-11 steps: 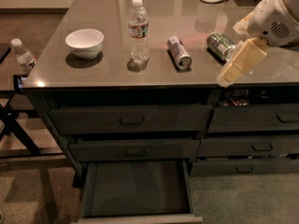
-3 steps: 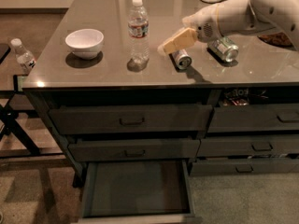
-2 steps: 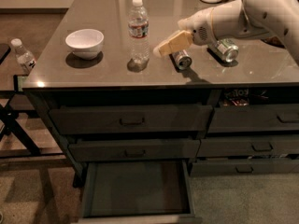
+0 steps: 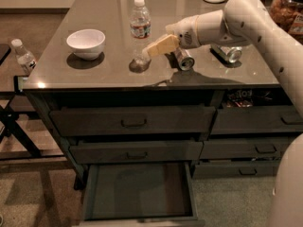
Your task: Place water bottle into bottom drawer
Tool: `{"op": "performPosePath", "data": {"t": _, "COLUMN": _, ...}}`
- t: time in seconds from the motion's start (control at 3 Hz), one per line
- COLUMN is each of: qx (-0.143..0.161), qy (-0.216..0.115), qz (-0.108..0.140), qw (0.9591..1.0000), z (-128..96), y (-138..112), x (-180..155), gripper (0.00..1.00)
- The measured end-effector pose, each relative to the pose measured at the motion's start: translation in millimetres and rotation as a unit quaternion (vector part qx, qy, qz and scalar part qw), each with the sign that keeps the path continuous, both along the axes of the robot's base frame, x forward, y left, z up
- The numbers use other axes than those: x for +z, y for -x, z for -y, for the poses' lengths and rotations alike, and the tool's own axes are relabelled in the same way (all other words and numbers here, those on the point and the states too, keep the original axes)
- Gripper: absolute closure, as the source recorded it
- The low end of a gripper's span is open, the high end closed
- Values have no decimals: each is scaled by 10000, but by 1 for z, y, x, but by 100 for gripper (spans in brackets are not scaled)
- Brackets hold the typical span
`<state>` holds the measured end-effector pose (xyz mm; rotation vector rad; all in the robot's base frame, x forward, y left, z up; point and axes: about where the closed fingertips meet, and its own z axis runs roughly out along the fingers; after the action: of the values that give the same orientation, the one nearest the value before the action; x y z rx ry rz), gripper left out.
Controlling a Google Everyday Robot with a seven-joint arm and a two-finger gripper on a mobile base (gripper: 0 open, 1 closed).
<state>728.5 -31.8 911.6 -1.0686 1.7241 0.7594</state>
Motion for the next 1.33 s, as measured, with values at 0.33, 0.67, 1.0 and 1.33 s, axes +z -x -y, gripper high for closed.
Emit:
{"op": "performPosePath", "data": {"t": 0.33, "qx": 0, "qy": 0, "qz": 0, "qw": 10000, "z": 0, "y": 0, "x": 0, "gripper": 0}}
{"op": "performPosePath", "data": {"t": 0.67, "qx": 196, "qy": -121, "qz": 129, "qw": 9997, "z": -11, "y": -5, "x": 6, "gripper": 0}}
{"op": "performPosePath", "data": {"t": 1.0, "qx": 350, "qy": -264, "qz": 195, "qw": 9988, "z": -18, "y": -15, "x": 7, "gripper": 0}}
{"op": "performPosePath", "data": {"t": 1.33, "qx": 424, "qy": -347, "qz": 196, "qw": 9983, "z": -24, "y": -24, "x": 4, "gripper": 0}}
